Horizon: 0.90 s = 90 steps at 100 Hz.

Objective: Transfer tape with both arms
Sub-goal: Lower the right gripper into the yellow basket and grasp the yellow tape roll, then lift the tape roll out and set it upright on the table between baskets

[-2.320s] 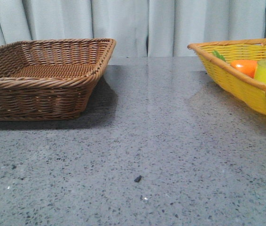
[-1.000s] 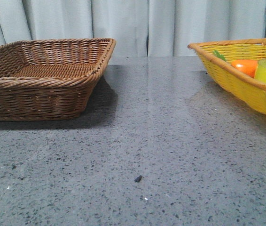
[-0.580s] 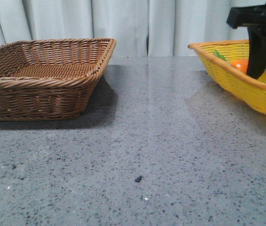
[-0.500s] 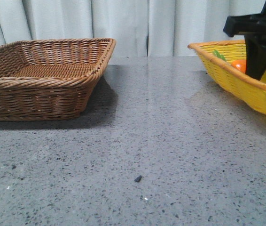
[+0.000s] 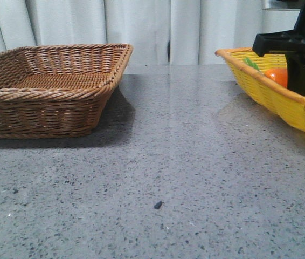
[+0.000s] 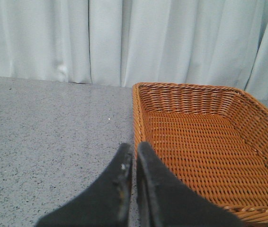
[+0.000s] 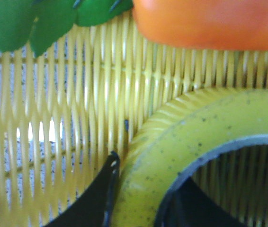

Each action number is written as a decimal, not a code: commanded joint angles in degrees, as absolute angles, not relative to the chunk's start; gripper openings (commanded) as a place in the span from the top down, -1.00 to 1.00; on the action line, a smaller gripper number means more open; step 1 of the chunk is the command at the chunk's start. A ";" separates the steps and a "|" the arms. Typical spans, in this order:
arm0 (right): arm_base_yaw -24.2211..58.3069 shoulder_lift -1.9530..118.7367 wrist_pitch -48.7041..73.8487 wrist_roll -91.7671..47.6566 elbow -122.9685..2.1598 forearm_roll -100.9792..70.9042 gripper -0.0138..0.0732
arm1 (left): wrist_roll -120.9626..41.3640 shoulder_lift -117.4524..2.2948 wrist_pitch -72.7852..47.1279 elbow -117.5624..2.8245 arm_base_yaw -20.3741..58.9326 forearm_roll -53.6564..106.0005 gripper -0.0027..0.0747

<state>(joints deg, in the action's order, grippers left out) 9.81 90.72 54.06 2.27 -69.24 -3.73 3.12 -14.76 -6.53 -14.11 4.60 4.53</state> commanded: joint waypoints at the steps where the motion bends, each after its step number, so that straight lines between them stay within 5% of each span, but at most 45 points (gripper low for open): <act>1: 9.73 88.51 54.02 1.95 -72.78 -3.43 0.77 | 3.30 -15.76 -2.09 -16.15 4.60 4.82 0.99; 44: 17.34 85.36 69.31 0.00 -92.58 -3.51 0.77 | 3.30 -15.76 -1.07 -16.15 4.60 4.93 0.99; 66: 30.36 86.45 67.04 0.00 -94.15 -3.51 0.77 | 3.30 -15.76 -1.07 -16.15 4.60 4.93 0.99; 90: 34.85 93.04 63.75 0.00 -94.15 -3.62 0.77 | 3.30 -15.76 -1.07 -16.15 4.60 4.93 0.99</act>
